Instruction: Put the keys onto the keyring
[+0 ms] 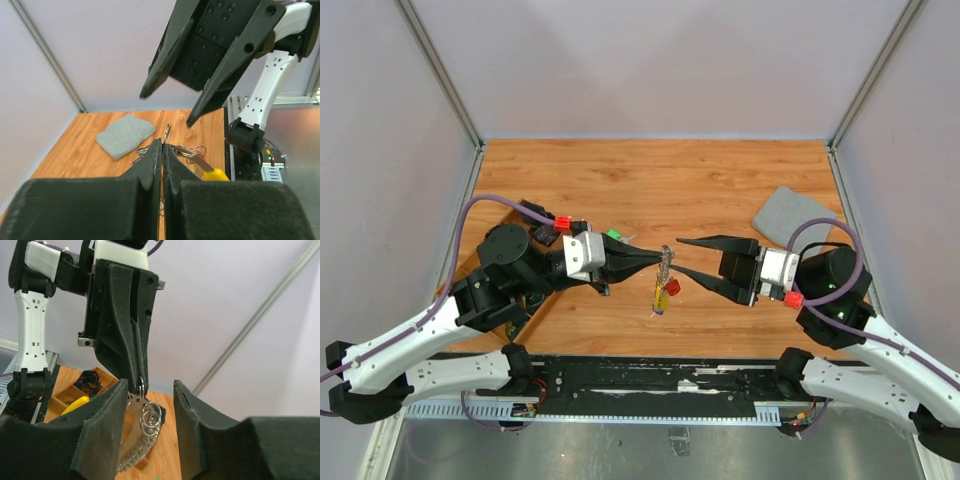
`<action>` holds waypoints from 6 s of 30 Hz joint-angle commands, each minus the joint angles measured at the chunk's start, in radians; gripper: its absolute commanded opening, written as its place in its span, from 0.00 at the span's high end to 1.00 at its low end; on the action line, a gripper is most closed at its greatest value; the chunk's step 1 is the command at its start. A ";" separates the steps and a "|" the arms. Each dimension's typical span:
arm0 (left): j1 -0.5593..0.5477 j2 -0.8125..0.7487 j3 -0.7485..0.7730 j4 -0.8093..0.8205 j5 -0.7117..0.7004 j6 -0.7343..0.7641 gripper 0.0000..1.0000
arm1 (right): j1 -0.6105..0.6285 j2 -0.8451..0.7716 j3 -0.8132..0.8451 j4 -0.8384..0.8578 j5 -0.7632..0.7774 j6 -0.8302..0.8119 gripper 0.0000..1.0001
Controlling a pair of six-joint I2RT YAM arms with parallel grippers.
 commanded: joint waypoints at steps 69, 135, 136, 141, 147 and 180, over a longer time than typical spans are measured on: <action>0.109 -0.147 0.140 -0.357 -0.627 -0.118 1.00 | -0.125 1.686 1.220 -1.024 0.608 0.386 0.61; 0.108 -0.066 -0.003 -0.170 -0.394 -0.049 1.00 | -0.326 0.307 0.243 -0.590 0.005 0.176 0.99; 0.108 -0.068 -0.007 -0.157 -0.384 -0.042 1.00 | -0.326 0.283 0.256 -0.622 -0.009 0.166 0.99; 0.082 -0.065 -0.005 -0.124 -0.343 0.010 1.00 | -0.326 0.182 0.317 -0.763 -0.101 0.133 0.99; -0.071 -0.045 0.000 -0.082 -0.450 0.107 1.00 | -0.326 0.142 0.370 -0.817 -0.322 0.150 0.99; -0.361 0.049 -0.055 0.192 -0.843 0.384 1.00 | -0.312 0.164 0.333 -0.521 -0.309 0.281 0.99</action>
